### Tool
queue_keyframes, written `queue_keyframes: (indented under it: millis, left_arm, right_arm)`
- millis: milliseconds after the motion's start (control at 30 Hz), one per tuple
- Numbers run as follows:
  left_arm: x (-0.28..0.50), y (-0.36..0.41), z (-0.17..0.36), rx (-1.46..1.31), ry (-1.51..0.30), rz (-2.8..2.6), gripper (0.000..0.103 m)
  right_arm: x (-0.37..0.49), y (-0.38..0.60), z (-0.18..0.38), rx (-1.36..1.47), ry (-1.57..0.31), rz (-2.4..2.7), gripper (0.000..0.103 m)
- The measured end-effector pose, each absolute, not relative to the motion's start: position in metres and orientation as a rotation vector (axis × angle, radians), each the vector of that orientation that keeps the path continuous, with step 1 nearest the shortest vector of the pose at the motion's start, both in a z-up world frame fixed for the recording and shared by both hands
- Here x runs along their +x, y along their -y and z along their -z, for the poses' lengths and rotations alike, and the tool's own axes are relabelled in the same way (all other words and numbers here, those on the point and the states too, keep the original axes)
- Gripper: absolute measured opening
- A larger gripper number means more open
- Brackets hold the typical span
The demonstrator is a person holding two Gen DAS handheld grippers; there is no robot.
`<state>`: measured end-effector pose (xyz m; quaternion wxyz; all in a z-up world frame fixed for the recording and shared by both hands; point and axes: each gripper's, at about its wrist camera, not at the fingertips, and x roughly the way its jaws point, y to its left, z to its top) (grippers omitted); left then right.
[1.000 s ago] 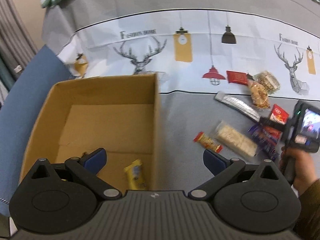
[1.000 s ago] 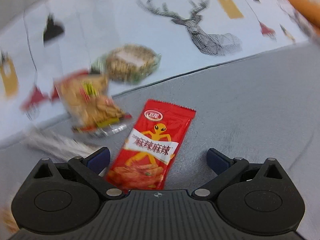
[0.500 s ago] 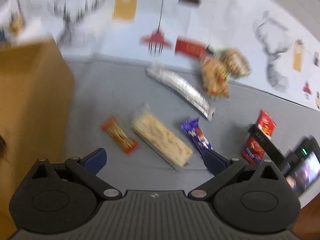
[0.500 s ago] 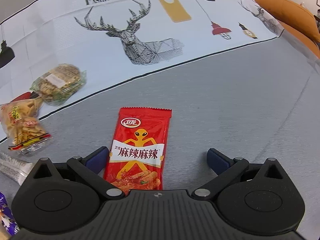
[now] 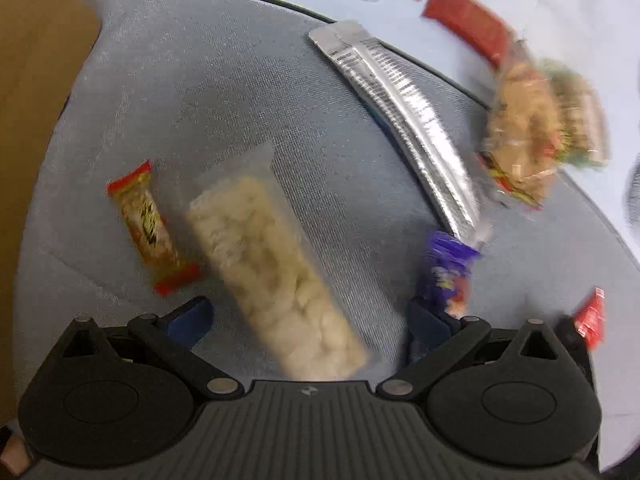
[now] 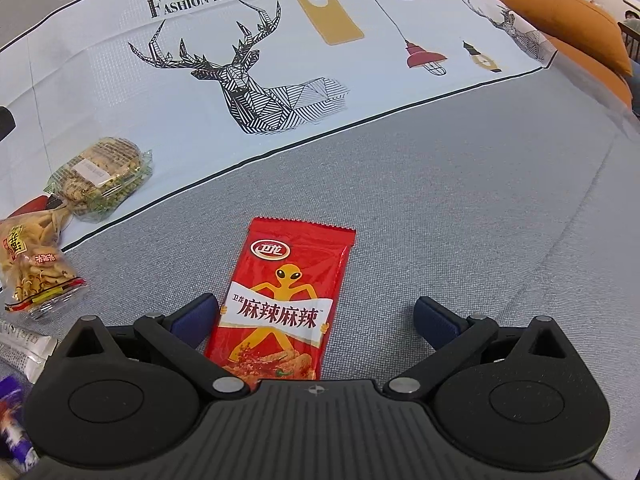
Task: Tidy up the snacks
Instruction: 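Grasp the clear rice-cracker bar with left tool while right tool grasps red spicy packet, then carry the rice-cracker bar and red spicy packet toward the cardboard box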
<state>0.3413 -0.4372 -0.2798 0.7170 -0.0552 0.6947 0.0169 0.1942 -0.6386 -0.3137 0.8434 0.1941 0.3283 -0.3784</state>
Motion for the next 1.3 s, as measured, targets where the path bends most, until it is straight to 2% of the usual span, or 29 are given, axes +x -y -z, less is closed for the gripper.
queue_keyframes:
  millis: [400,633,667,733,767,800,933,1300]
  left_arm:
    - [0.371,0.432,0.272,-0.198,-1.531,-0.142,0.103]
    - [0.364,0.426,0.268,-0.163,-1.527,-0.097,0.102]
    - [0.363,0.424,0.266,-0.17,-1.523,-0.095,0.098]
    - [0.358,0.413,0.255,-0.165,-1.499,-0.1,0.074]
    - [0.356,0.406,0.247,-0.17,-1.489,-0.07,0.049]
    - [0.354,0.4,0.243,-0.201,-1.499,-0.018,0.04]
    - [0.335,0.378,0.228,-0.223,-1.505,0.077,0.04]
    - [0.238,0.328,0.167,-0.07,-1.356,0.337,0.039]
  right_arm:
    - [0.194,0.638,0.315,0.409,-0.682,0.81,0.102]
    - [0.194,0.637,0.316,0.397,-0.676,0.814,0.102]
    - [0.194,0.636,0.316,0.393,-0.675,0.815,0.102]
    - [0.193,0.636,0.317,0.389,-0.674,0.81,0.101]
    - [0.193,0.635,0.315,0.39,-0.668,0.794,0.088]
    - [0.192,0.633,0.312,0.382,-0.655,0.778,0.051]
    - [0.183,0.64,0.305,0.52,-0.571,0.759,0.047]
    - [0.167,0.631,0.273,0.547,-0.378,0.76,0.047]
